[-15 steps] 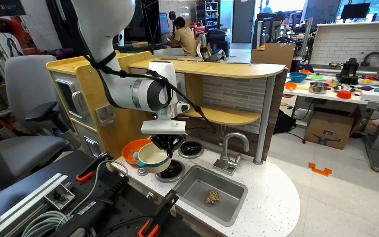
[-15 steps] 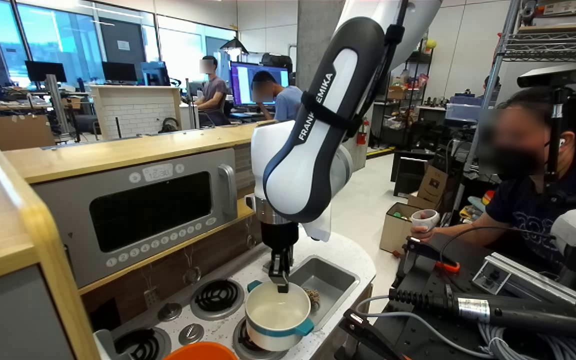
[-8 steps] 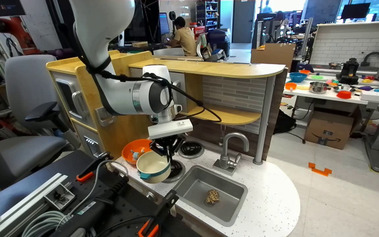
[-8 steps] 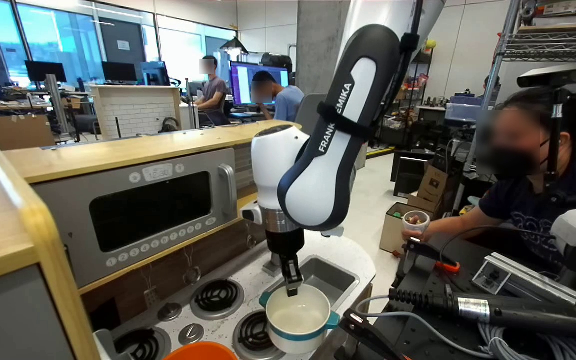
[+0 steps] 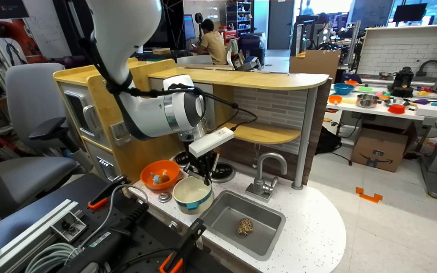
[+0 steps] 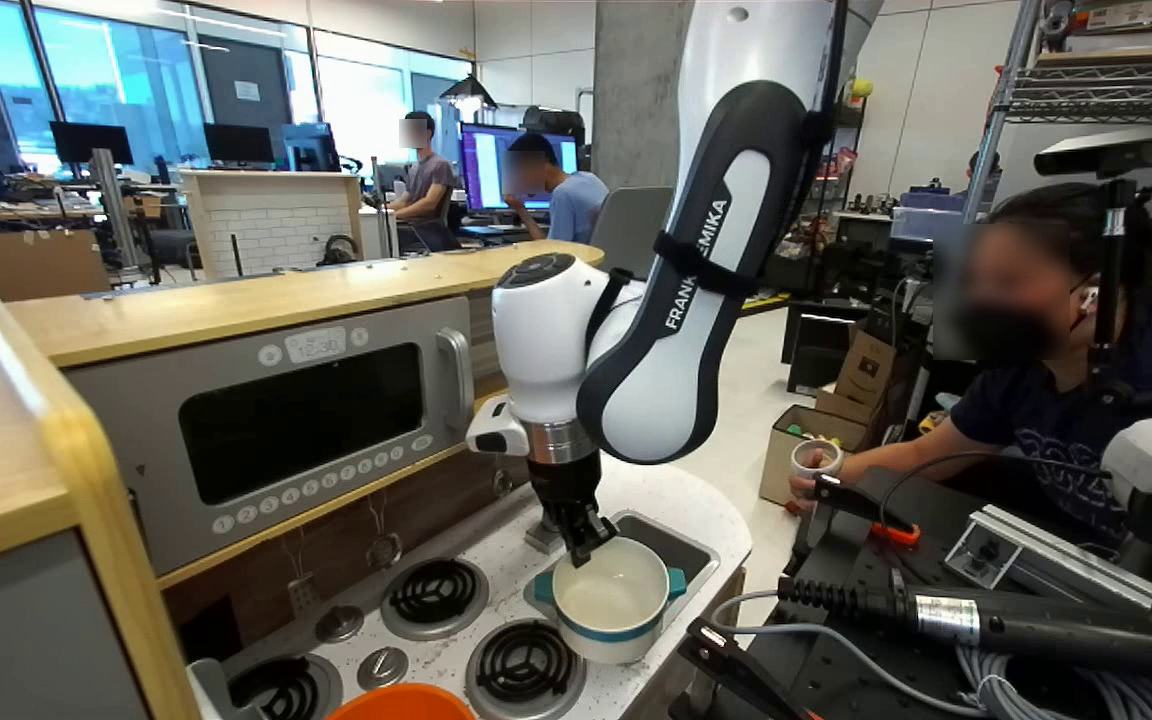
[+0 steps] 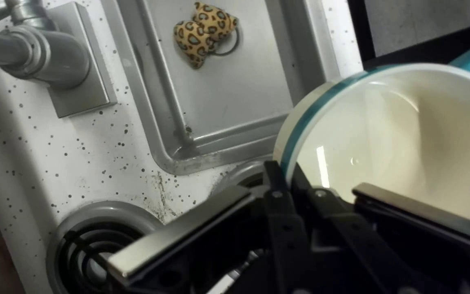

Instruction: Pick up the white pot then place it back down on the stove

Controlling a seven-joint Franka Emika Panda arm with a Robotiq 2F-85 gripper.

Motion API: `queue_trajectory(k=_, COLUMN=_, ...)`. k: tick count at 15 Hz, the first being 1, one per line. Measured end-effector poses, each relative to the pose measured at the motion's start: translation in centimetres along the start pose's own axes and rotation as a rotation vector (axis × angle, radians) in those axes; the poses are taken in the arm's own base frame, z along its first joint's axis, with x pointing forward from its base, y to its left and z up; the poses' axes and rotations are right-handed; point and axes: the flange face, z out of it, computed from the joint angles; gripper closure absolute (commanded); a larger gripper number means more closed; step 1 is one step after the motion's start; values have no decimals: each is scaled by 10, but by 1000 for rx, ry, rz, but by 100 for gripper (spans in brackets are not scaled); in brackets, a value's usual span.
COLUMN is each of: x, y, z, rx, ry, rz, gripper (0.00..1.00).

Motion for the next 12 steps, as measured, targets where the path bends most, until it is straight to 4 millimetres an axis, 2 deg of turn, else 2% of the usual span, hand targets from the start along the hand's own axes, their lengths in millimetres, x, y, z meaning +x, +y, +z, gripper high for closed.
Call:
queue_trajectory(k=6, x=6, y=3, z=25, rx=-50, ry=-47, rz=-135, gripper=99)
queue_trajectory(k=12, x=12, y=-4, z=47, rx=-34, ry=-49, rz=-44, gripper=99)
